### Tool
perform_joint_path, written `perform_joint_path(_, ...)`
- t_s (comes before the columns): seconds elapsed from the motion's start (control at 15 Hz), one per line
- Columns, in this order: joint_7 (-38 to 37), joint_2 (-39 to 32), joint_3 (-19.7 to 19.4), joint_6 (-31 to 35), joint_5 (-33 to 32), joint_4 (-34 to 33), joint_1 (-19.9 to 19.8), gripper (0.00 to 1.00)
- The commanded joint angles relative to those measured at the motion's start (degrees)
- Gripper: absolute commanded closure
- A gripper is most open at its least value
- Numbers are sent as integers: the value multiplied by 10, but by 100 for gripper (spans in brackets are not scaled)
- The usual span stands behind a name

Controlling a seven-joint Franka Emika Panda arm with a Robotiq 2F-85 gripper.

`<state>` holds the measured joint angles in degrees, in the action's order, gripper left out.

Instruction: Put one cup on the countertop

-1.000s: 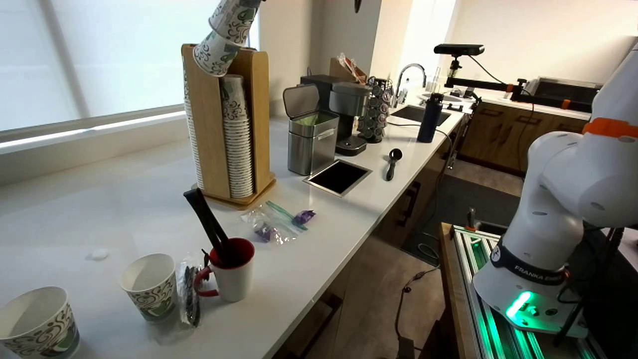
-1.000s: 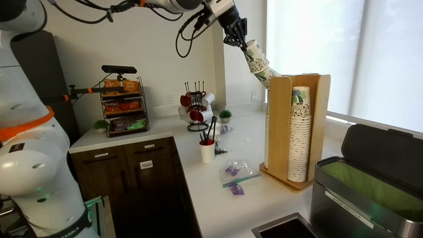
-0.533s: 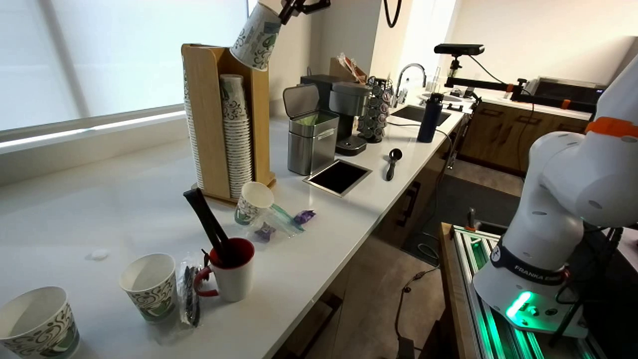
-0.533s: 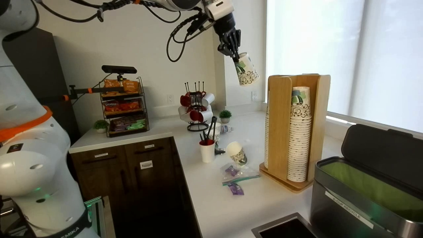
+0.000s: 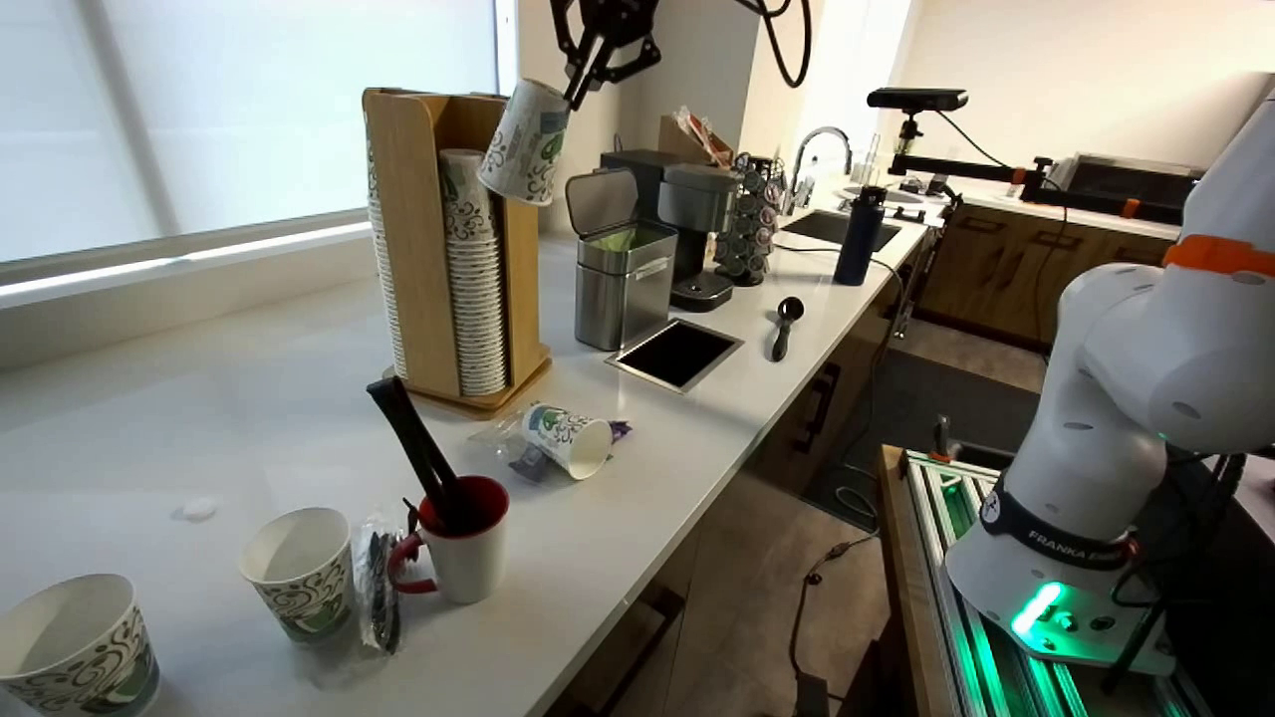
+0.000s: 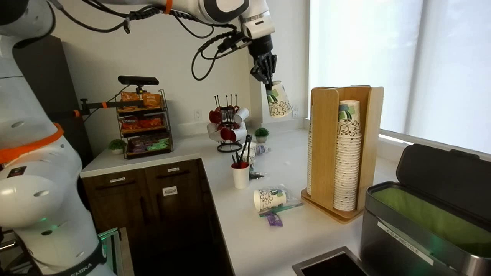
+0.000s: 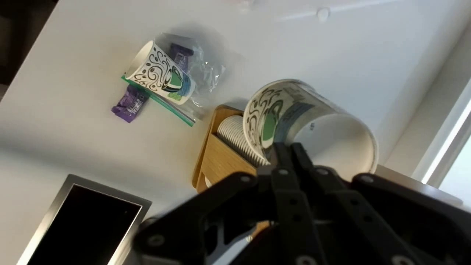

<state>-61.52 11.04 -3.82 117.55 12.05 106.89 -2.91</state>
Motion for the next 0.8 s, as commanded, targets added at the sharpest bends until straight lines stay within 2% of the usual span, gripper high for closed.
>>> perform_joint_path(0.0,3,-21,18,9,-9,15,-1,98)
perform_joint_path(0.2,-1,-59,31,14,-10,1,6,98)
perform_joint_path(0.4,-32,-117,43,25,-42,-38,11,98)
perform_joint_path(0.47,-9,-80,37,20,-19,-8,9,98)
perform_joint_path(0.53,-12,-92,37,22,-22,-13,11,94)
perform_joint_path(0.73,-11,-92,35,22,-22,-15,10,94)
